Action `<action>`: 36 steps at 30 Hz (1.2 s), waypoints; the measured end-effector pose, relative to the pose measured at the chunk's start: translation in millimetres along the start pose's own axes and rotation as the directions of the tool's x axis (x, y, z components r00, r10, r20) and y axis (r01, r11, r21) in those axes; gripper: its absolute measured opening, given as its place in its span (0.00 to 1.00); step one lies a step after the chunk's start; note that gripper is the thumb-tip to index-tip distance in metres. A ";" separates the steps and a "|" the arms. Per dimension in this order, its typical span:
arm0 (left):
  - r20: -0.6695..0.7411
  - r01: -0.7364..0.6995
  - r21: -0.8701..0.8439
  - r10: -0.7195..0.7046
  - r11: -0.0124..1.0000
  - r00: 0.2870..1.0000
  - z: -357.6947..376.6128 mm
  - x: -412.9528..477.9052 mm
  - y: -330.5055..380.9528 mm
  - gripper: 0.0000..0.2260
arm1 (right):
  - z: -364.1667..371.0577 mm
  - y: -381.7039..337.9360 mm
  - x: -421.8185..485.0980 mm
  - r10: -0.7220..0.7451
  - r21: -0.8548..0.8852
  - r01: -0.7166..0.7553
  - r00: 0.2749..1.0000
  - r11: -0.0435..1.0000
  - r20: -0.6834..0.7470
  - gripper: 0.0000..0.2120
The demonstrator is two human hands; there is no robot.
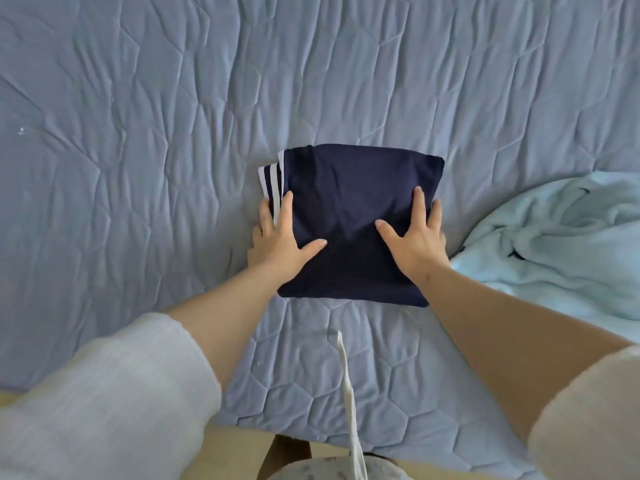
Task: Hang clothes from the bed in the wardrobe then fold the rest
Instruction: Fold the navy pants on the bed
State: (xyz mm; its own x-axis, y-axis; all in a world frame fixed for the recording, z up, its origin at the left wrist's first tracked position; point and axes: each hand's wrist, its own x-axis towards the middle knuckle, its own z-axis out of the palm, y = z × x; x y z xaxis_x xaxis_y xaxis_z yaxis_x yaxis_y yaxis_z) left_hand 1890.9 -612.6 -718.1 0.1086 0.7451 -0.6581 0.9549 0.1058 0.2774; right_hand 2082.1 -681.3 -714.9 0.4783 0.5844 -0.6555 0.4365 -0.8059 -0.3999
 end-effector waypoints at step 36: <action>-0.173 -0.122 -0.875 -0.067 0.468 0.983 -354.2 -266.1 -48.3 0.27 | -168.0 -287.8 -256.2 -0.519 0.443 0.443 0.853 0.779 0.059 0.27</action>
State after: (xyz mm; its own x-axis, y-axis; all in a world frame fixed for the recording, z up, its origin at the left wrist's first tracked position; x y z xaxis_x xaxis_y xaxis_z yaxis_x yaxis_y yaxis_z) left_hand 1718.1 -582.7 -308.4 -0.0052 0.8387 -0.5446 0.1924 0.5353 0.8225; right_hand 1961.9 -583.1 -324.3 0.1370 0.9109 -0.3892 0.2146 -0.4109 -0.8861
